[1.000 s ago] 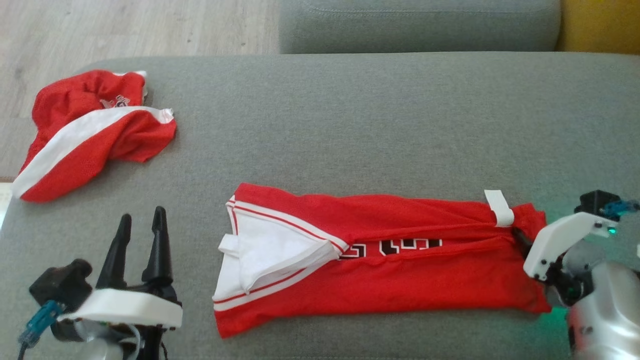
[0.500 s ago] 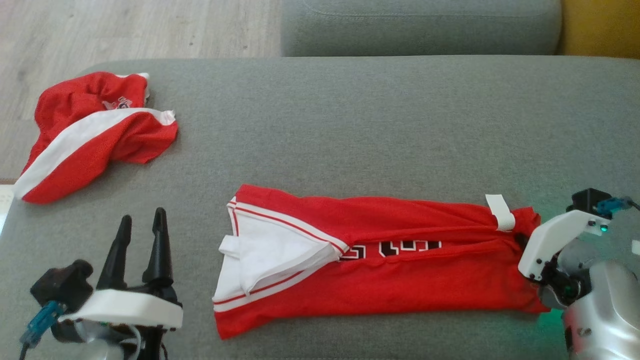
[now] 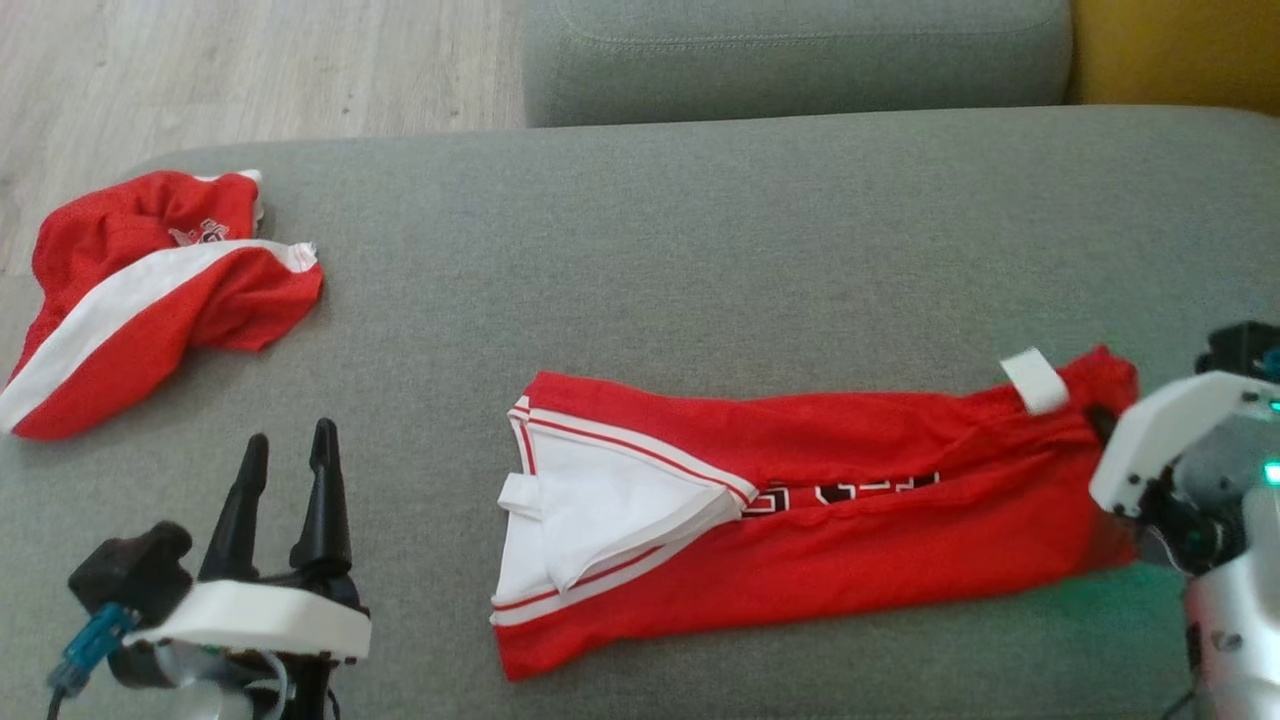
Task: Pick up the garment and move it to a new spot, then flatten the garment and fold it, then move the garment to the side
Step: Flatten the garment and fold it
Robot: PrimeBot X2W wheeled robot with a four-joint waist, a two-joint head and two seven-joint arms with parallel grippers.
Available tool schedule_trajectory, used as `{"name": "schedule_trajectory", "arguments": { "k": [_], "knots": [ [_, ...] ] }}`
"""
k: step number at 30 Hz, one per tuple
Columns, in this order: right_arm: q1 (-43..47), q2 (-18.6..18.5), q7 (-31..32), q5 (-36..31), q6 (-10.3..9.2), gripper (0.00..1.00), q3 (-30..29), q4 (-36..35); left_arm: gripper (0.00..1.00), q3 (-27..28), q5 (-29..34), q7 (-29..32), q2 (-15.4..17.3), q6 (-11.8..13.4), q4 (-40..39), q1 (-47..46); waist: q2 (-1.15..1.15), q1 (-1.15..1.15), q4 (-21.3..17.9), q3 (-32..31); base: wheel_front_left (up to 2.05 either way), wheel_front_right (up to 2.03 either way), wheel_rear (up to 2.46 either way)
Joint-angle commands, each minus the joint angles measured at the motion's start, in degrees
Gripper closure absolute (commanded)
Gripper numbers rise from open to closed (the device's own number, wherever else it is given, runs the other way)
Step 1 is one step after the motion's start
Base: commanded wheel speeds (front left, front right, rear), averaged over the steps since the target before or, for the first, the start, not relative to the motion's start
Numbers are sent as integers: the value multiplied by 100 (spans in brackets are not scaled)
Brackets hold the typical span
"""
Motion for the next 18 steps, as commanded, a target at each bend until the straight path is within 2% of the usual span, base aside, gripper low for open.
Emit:
{"name": "schedule_trajectory", "arguments": {
  "k": [1, 7, 13, 18],
  "knots": [
    [-127, -47, 10, 60, -4, 100, 143, -287, 0, 257, 38, -70, 47, -34, -144, -278, 0, 0, -8, -17, 0, 0, 0],
    [144, 236, 426, 698, -4, 100, 704, -1287, 0, 303, 11, -70, 28, -35, -98, -238, 0, 0, 35, -108, 0, 0, 0],
    [544, 538, 724, 1522, -4, 100, 1461, -2433, 0, 332, 13, -70, 29, -42, -77, -235, 0, 0, 308, -148, 0, 0, 0],
    [609, 678, 551, 1816, -4, 100, 1911, -2597, 0, 281, 20, -60, 20, -58, -46, -275, 0, 0, 657, -155, 0, 0, 0]
  ]
}}
